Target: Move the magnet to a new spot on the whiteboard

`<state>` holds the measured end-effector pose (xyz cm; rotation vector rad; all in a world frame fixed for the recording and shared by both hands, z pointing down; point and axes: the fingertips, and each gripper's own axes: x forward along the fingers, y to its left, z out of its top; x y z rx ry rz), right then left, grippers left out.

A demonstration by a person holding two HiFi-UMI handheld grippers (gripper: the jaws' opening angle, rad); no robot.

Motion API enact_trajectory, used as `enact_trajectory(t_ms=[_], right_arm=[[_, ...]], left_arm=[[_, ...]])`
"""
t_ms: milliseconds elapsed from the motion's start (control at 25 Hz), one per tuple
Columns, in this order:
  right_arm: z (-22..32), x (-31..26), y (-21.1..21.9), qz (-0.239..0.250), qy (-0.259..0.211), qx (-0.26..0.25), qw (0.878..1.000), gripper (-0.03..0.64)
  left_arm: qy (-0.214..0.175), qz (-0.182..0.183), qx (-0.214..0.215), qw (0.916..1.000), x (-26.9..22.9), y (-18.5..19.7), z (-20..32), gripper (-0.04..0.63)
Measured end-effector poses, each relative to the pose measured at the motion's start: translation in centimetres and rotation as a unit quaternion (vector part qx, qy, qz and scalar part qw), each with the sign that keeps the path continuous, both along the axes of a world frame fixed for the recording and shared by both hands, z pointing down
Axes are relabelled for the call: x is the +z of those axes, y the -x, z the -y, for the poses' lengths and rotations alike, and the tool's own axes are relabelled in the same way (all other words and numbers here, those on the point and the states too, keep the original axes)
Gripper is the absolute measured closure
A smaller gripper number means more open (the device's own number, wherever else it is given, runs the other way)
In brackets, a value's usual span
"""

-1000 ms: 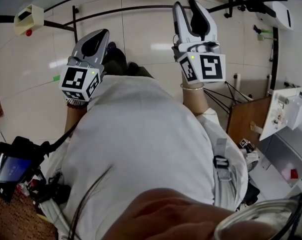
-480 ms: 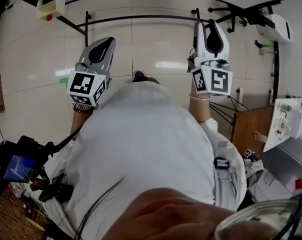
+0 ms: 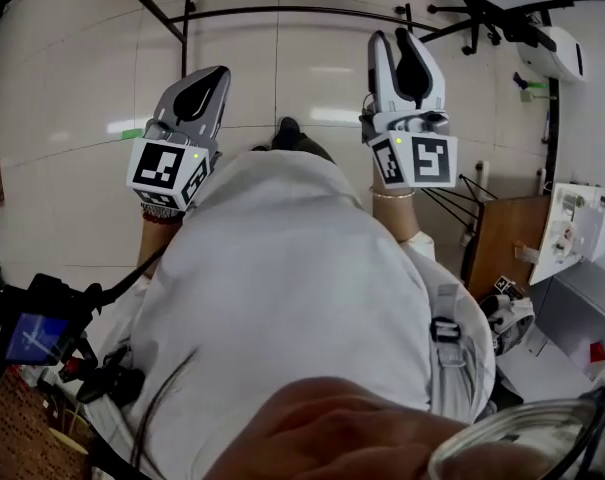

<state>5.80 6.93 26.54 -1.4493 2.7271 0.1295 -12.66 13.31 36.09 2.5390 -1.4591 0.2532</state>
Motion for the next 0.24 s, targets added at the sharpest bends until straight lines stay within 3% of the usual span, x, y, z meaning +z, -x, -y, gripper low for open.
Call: enact_trajectory(t_ms=[240], right_arm=[[-2.5,1.7,0.7,-0.019,0.027,0.007,0.999,0.509]], left_arm=[[0.02,-0.019,0.025,0.9993,2.1,-0.3,-0.7,0.589]])
